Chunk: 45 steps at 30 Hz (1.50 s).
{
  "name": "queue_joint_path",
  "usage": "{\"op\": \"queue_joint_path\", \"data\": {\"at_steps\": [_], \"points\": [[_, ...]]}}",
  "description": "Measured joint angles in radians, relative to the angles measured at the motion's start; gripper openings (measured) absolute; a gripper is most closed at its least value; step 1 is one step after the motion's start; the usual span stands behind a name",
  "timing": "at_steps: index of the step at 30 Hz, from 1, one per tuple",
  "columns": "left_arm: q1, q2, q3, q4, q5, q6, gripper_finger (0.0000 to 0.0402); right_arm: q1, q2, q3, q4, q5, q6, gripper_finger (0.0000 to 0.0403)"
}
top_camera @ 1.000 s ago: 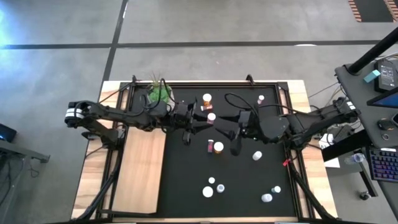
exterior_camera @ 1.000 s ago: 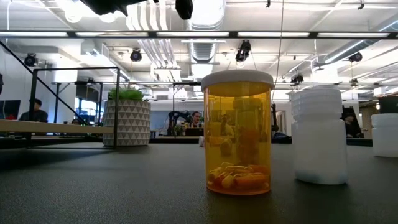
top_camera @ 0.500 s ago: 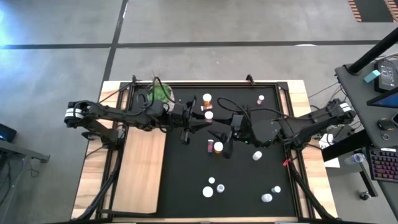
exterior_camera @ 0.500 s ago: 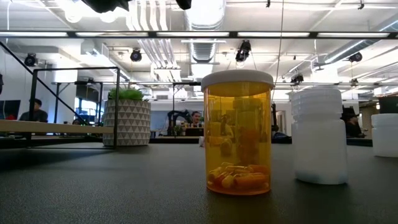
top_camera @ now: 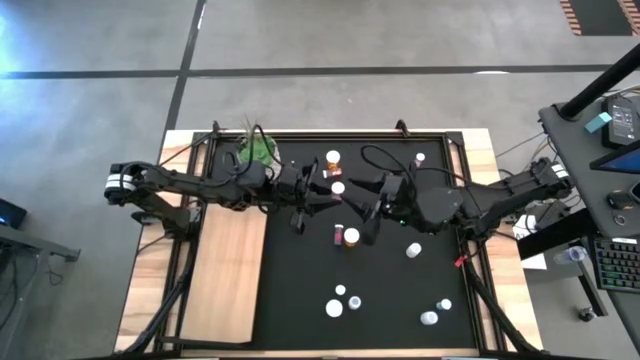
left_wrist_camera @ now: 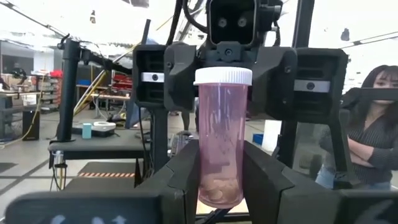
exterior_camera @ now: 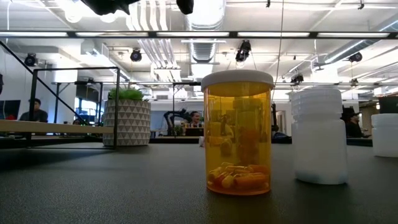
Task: Pick and place medicine bottles onto shelf by color
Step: Put the bottom pink pill bottle on the shelf
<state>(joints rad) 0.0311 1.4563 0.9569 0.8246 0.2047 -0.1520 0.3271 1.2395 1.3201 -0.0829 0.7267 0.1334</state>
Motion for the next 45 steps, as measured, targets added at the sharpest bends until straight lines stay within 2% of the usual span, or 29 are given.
{"op": "queue_joint_path", "data": {"at_steps": [9, 28, 32, 41, 45], "points": [[0.0, 0.0, 0.002, 0.021, 0.0, 0.015, 0.0077, 0.0, 0.04, -0.001, -0.002, 0.001, 0.04, 0.0189], [0.0, -0.001, 0.004, 0.021, -0.004, 0.013, 0.0077, 0.0, 0.072, -0.001, 0.121, 0.009, -0.022, 0.0188], [0.0, -0.001, 0.004, 0.024, -0.003, 0.011, 0.0077, 0.0, 0.072, -0.001, 0.122, 0.009, -0.019, 0.0167], [0.0, -0.001, 0.006, 0.025, -0.002, 0.011, 0.0077, 0.0, 0.073, -0.001, 0.122, 0.008, -0.014, 0.0081], [0.0, -0.001, 0.005, 0.025, -0.003, 0.007, 0.0077, 0.0, 0.072, -0.001, 0.12, 0.009, -0.014, 0.007]]}}
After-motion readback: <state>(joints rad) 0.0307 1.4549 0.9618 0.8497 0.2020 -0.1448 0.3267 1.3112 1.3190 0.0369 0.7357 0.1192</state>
